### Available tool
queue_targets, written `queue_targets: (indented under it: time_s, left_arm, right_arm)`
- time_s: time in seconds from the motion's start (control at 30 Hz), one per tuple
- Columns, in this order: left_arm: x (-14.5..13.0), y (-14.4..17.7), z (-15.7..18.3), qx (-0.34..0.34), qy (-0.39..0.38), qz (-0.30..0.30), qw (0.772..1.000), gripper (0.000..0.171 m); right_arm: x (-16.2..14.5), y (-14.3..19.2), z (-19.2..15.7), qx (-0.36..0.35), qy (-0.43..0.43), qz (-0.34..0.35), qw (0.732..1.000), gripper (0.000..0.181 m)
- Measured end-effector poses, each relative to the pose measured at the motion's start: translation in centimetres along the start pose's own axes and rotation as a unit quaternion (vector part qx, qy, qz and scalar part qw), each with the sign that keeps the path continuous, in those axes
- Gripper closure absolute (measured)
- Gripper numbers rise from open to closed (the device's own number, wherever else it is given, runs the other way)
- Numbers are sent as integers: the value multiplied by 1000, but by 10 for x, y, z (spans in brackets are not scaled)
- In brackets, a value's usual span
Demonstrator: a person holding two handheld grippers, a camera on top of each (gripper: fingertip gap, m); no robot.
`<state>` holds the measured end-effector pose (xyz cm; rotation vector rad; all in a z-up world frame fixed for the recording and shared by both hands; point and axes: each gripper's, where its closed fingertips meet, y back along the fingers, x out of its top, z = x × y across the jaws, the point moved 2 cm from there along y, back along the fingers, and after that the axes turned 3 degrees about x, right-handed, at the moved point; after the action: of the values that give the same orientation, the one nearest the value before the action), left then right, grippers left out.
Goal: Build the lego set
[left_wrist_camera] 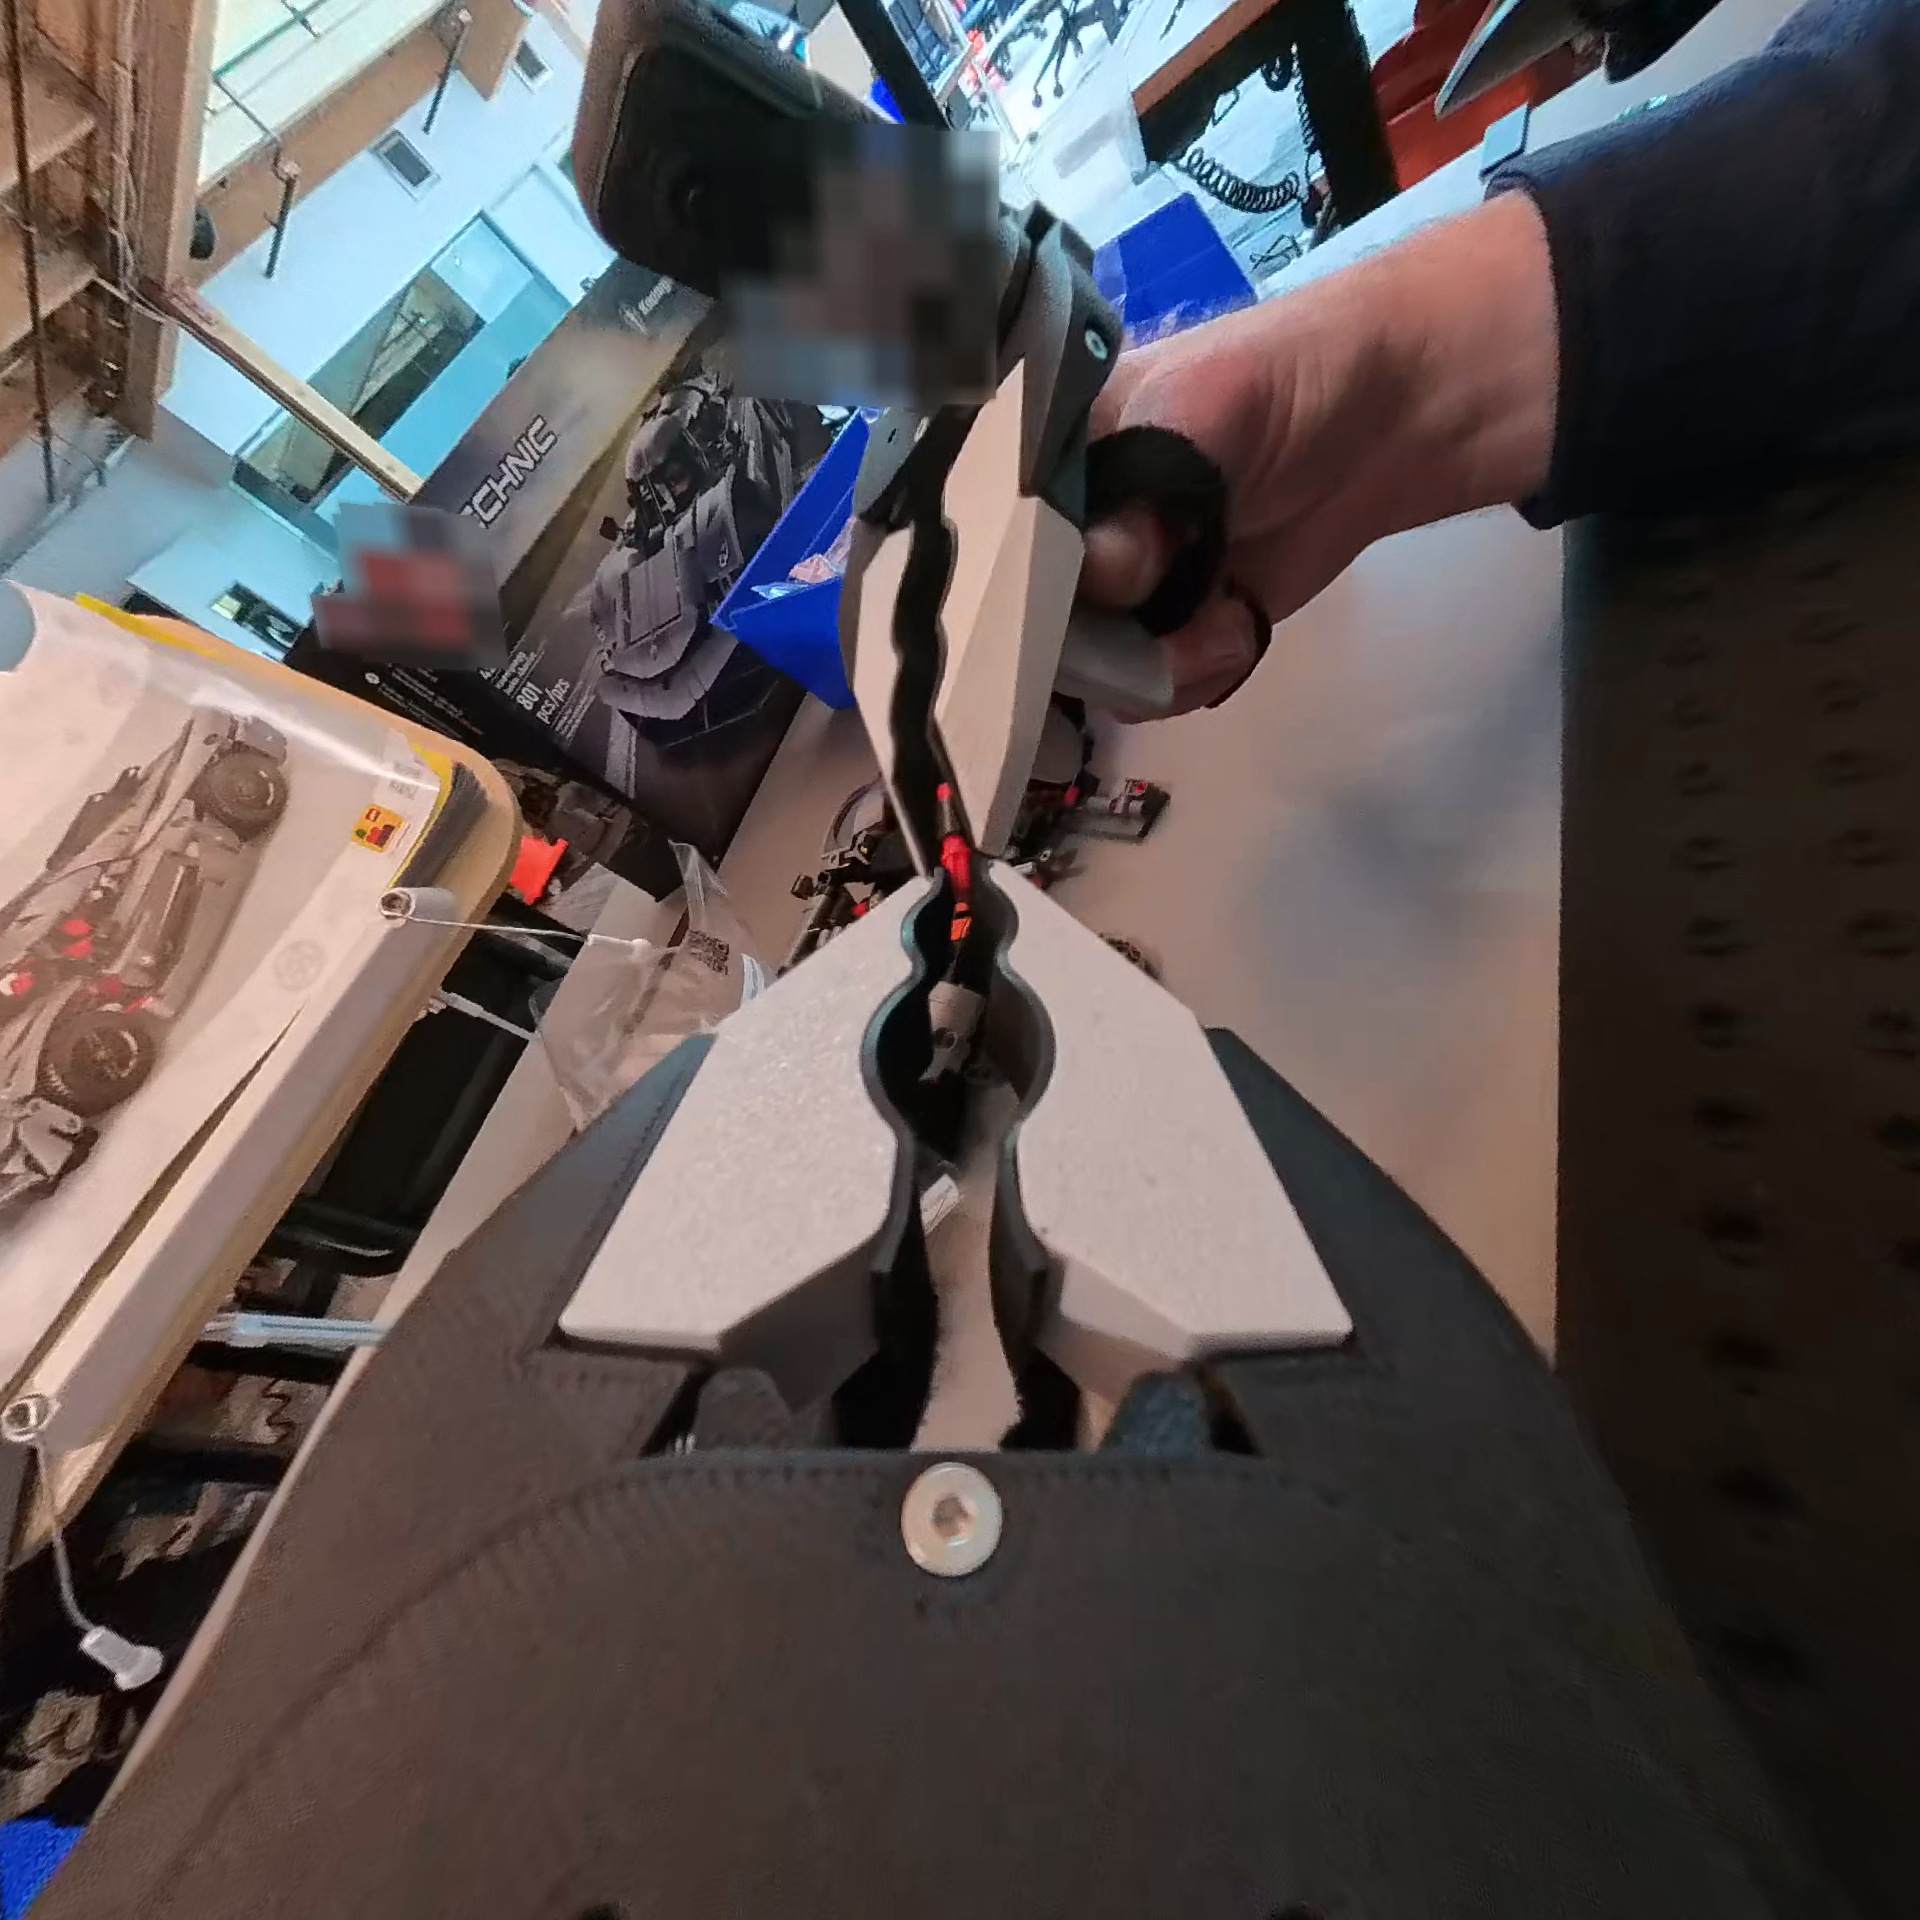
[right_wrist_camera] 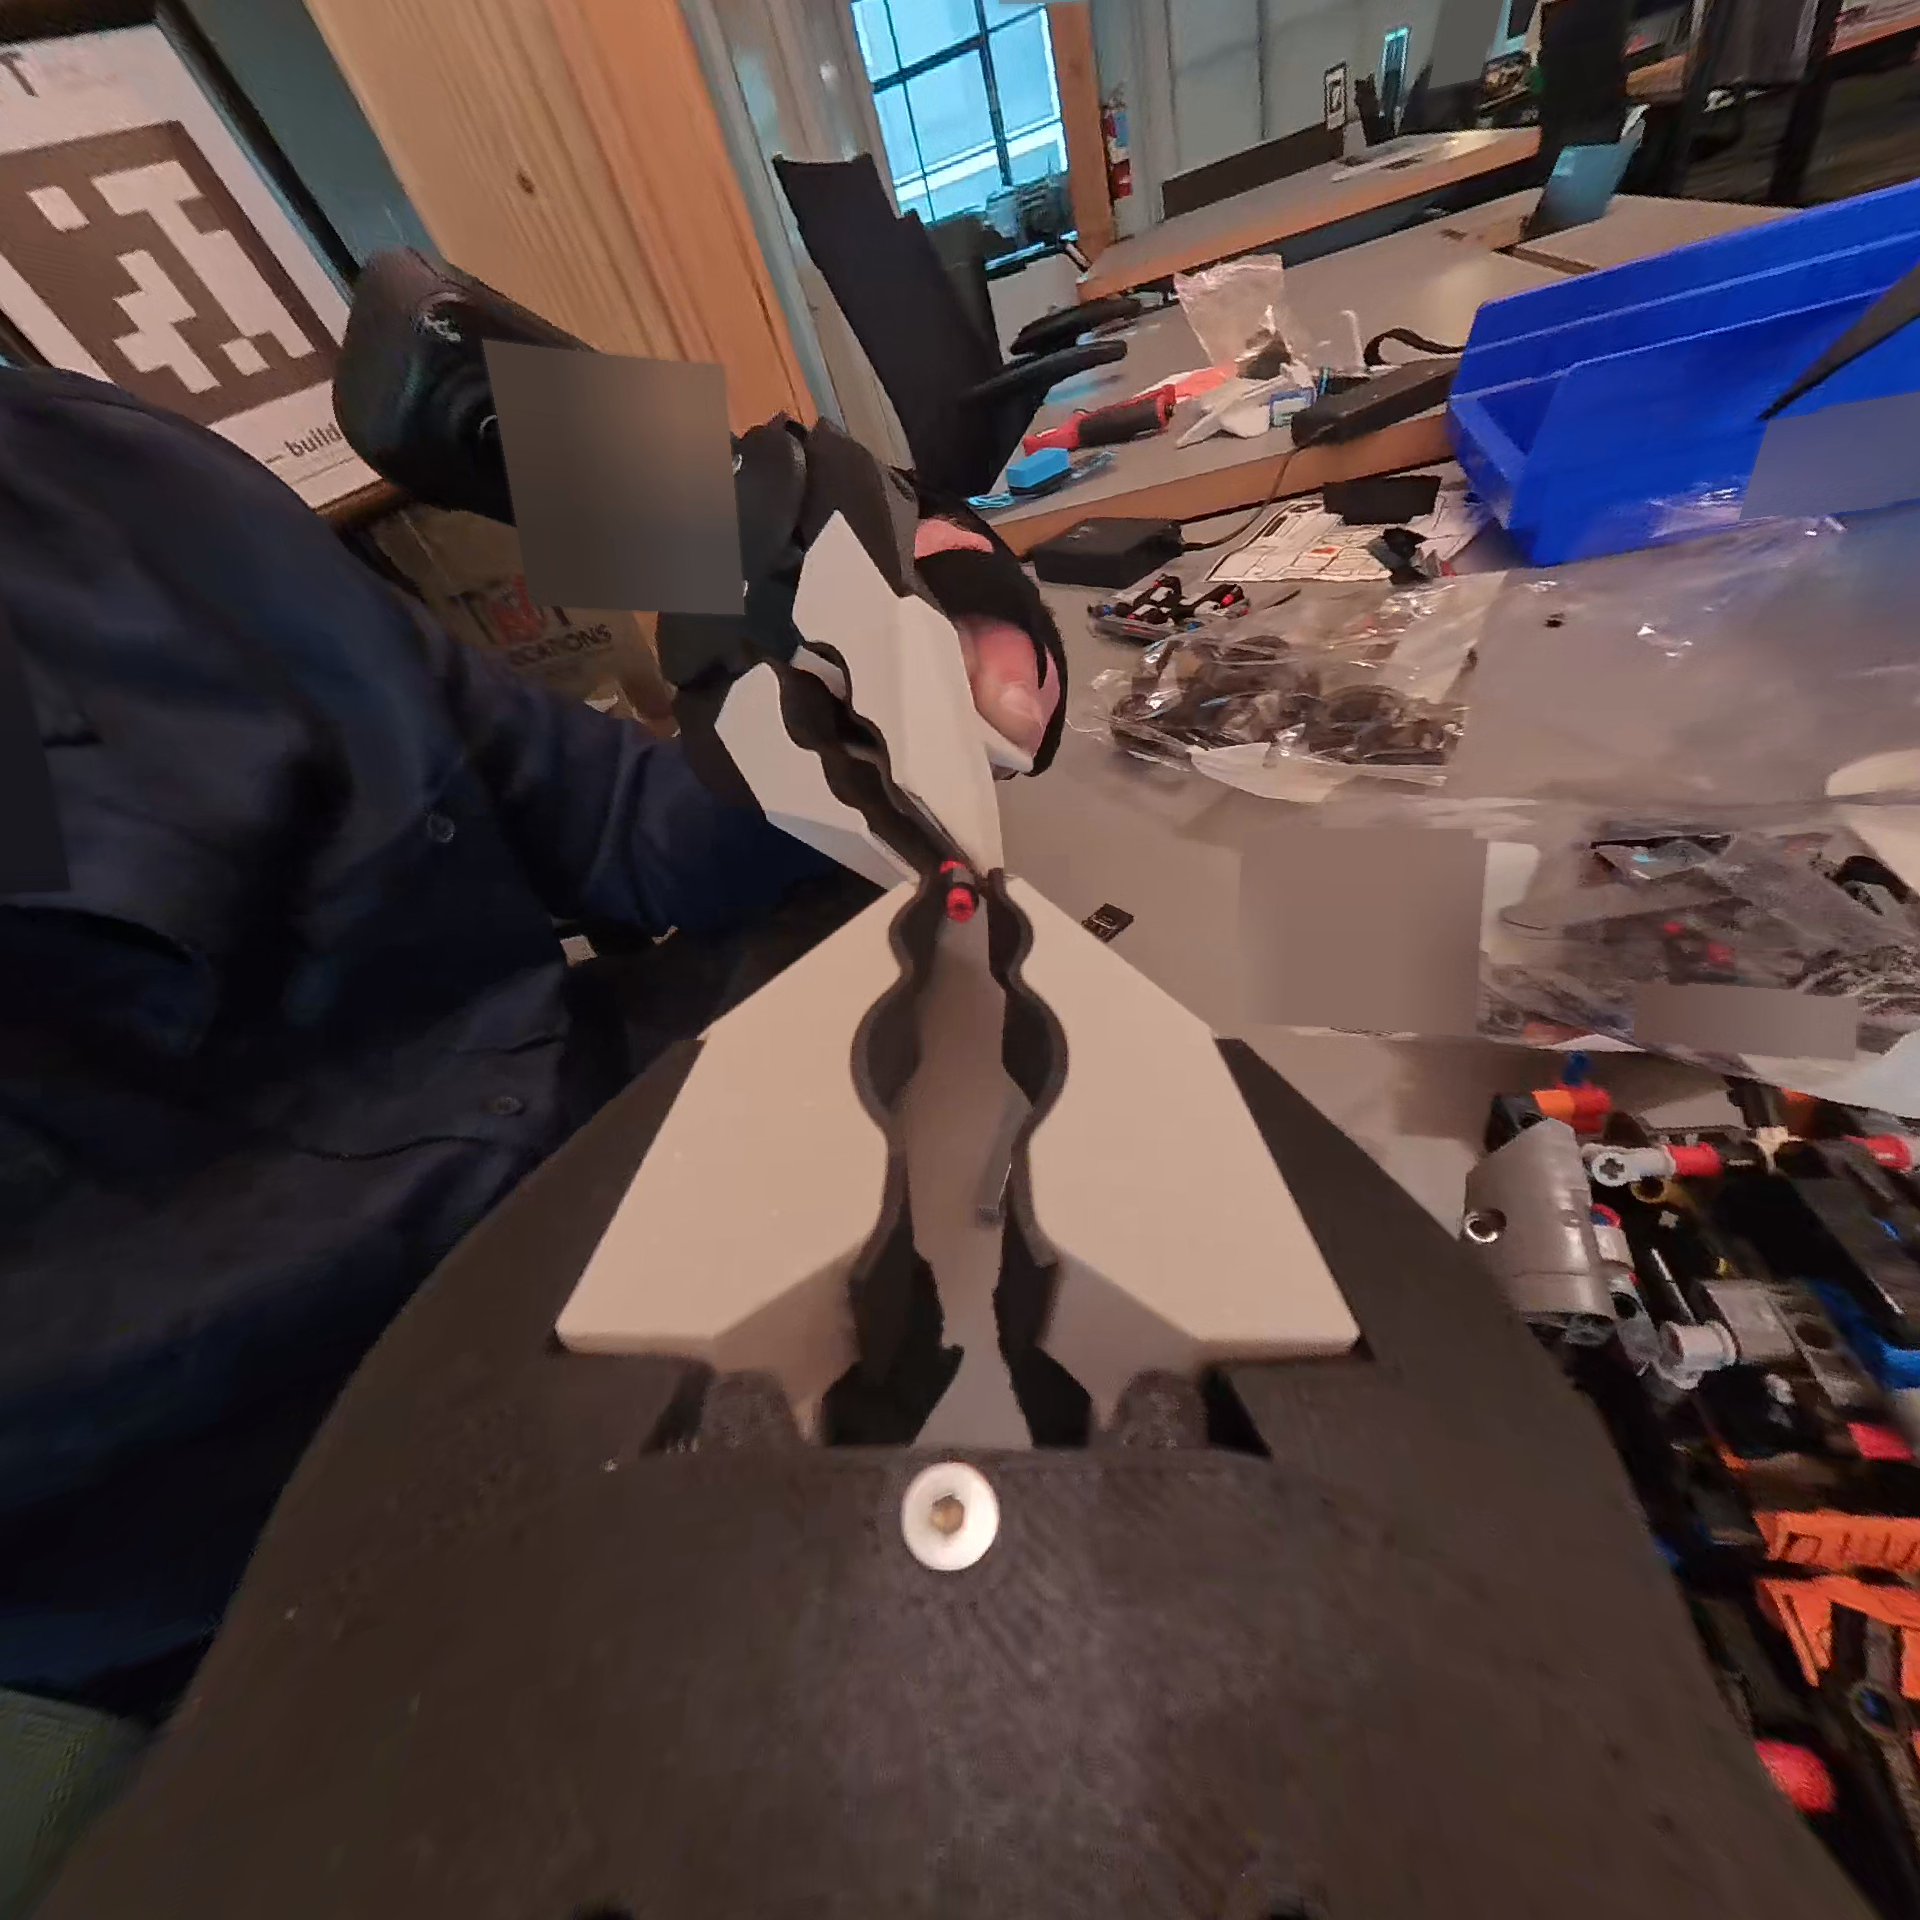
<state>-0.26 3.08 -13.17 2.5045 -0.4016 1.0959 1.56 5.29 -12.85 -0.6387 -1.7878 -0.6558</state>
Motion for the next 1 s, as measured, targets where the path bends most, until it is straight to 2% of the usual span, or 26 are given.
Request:
queue_targets:
  time_s: [0.13,0.27,0.47,0.5,0.53,0.57,0.6,0.7,0.77,0.93,1.0]
  left_arm:
    - [3,0,-2,9,-1,3,1000,171]
    - [4,0,3,18,-38,-17,999,171]
    - [5,4,10,-19,-8,-9,1000,171]
    - [0,7,10,-25,-4,-18,1000,171]
    - [-9,13,1,-10,6,-25,1000,171]
    - [-9,23,-8,-12,55,-2,998,171]
    - [-5,27,-13,-14,82,17,996,171]
    - [-15,8,1,-18,27,-21,999,171]
    - [-6,7,1,6,0,4,1000,171]
    - [2,-4,8,45,-75,-1,996,150]
    - [1,-8,12,50,-96,-13,994,163]
  right_arm:
    - [4,2,-2,-19,24,-2,1000,177]
    - [1,3,-7,-13,49,-23,998,177]
    - [-2,8,-12,-16,72,-32,997,178]
    - [11,27,-8,-35,70,11,997,177]
    - [29,60,-7,-51,66,82,993,177]
    - [39,86,-7,-71,70,117,988,178]
    - [33,91,-6,-89,77,92,989,177]
    - [3,46,-7,-41,51,0,998,177]
    - [-2,20,-10,-13,44,-22,999,177]
    - [-5,8,-6,12,-1,-17,1000,177]
    - [-5,6,-7,22,-12,-9,1000,177]
